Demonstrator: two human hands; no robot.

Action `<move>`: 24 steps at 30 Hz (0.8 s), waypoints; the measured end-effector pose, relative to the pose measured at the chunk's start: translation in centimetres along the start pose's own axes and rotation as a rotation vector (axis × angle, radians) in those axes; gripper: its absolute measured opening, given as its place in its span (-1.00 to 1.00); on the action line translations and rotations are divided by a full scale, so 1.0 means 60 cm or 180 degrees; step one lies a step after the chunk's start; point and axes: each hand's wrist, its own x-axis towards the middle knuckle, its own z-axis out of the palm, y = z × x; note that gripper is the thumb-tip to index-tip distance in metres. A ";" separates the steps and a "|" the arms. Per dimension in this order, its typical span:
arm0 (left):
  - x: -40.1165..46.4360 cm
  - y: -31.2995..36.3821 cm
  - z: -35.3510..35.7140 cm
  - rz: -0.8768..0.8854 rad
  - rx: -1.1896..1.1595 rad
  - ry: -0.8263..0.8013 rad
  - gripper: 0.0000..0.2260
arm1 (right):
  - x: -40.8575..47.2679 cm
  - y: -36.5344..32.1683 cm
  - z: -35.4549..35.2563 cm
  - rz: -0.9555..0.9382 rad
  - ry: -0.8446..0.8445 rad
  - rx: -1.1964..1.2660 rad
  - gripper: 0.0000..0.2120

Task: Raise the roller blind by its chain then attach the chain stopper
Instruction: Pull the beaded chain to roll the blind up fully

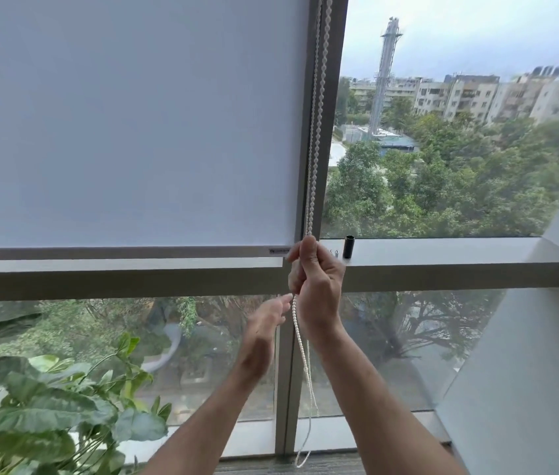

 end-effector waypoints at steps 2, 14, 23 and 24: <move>0.017 0.062 0.001 0.0328 -0.0278 0.0125 -0.67 | -0.021 0.018 -0.006 0.0065 -0.0004 -0.0039 -0.63; 0.055 0.238 0.050 0.1033 -0.1069 0.0319 -0.75 | -0.058 0.050 -0.030 0.0382 -0.0267 -0.0355 -0.65; 0.031 0.215 0.077 0.1382 -0.0892 0.0815 -0.76 | 0.030 -0.017 -0.033 0.0541 -0.0241 -0.0308 -0.53; 0.026 0.206 0.078 0.1323 -0.0874 0.0808 -0.76 | 0.043 -0.038 -0.020 0.0476 -0.0237 -0.0306 -0.53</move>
